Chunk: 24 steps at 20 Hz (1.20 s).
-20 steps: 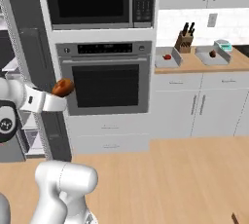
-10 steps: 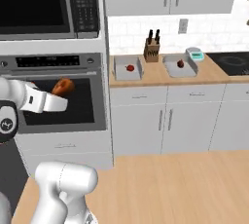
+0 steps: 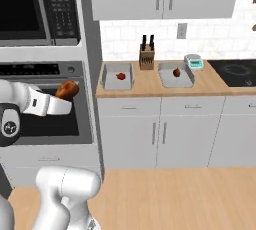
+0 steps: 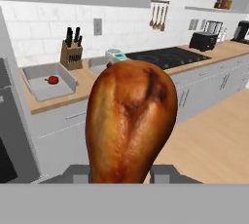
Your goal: Place one bell pepper and one chicken drumstick in each tupperware on the nearby counter, to pack two identical lunches.
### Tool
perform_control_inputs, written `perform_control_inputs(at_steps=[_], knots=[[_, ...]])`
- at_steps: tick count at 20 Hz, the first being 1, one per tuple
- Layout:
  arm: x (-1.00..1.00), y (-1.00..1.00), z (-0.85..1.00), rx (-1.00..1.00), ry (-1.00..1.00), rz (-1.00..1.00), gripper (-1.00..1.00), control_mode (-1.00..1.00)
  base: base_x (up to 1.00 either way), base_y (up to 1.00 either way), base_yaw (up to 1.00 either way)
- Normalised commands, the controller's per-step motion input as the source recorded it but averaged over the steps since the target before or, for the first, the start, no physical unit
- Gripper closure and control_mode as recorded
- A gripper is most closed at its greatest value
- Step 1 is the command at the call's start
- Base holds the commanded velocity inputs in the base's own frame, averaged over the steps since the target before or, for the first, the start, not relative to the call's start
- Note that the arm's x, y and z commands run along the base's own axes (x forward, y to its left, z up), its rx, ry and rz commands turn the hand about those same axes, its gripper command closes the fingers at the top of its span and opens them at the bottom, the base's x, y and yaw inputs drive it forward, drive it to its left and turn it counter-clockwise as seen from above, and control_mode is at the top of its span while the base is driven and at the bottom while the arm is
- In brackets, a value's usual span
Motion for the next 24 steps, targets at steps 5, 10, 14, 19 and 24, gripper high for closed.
perform_control_inputs(at_steps=[5, 10, 14, 19, 24], knots=[[0.00, 0.00, 0.00, 0.00, 0.00, 0.00, 1.00, 1.00, 0.96, -1.00, 0.30], [0.00, 0.00, 0.00, 0.00, 0.00, 0.00, 1.00, 1.00, 0.68, -0.99, -0.12], [0.00, 0.00, 0.00, 0.00, 0.00, 0.00, 1.00, 1.00, 0.83, -0.84, -0.37], [0.00, 0.00, 0.00, 0.00, 0.00, 0.00, 1.00, 1.00, 1.00, -0.67, -0.36], [0.00, 0.00, 0.00, 0.00, 0.00, 0.00, 1.00, 1.00, 1.00, -0.38, 0.11]])
